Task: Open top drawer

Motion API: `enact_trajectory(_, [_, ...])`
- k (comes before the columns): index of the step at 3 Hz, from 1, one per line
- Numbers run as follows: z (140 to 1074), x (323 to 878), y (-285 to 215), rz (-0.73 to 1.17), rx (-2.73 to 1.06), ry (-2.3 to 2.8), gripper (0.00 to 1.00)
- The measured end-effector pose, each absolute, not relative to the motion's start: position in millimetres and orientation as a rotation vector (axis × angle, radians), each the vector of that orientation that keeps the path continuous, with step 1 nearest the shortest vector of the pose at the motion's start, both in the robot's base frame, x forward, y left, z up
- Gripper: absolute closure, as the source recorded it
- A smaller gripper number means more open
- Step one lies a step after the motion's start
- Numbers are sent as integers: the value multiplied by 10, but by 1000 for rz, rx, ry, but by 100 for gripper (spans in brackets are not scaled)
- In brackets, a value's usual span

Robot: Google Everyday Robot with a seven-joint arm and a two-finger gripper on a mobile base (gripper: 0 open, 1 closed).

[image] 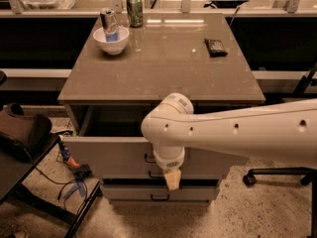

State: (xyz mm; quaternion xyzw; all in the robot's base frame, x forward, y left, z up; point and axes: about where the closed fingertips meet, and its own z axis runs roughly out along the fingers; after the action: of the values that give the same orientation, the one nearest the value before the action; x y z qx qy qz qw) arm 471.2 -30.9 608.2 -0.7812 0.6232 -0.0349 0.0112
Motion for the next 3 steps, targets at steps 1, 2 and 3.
enact_trajectory(1, [6316, 4759, -313, -206, -2440, 1911, 62])
enact_trajectory(2, [6681, 4872, -317, -337, -2427, 1878, 84])
enact_trajectory(3, [6932, 4989, -343, -431, -2410, 1867, 100])
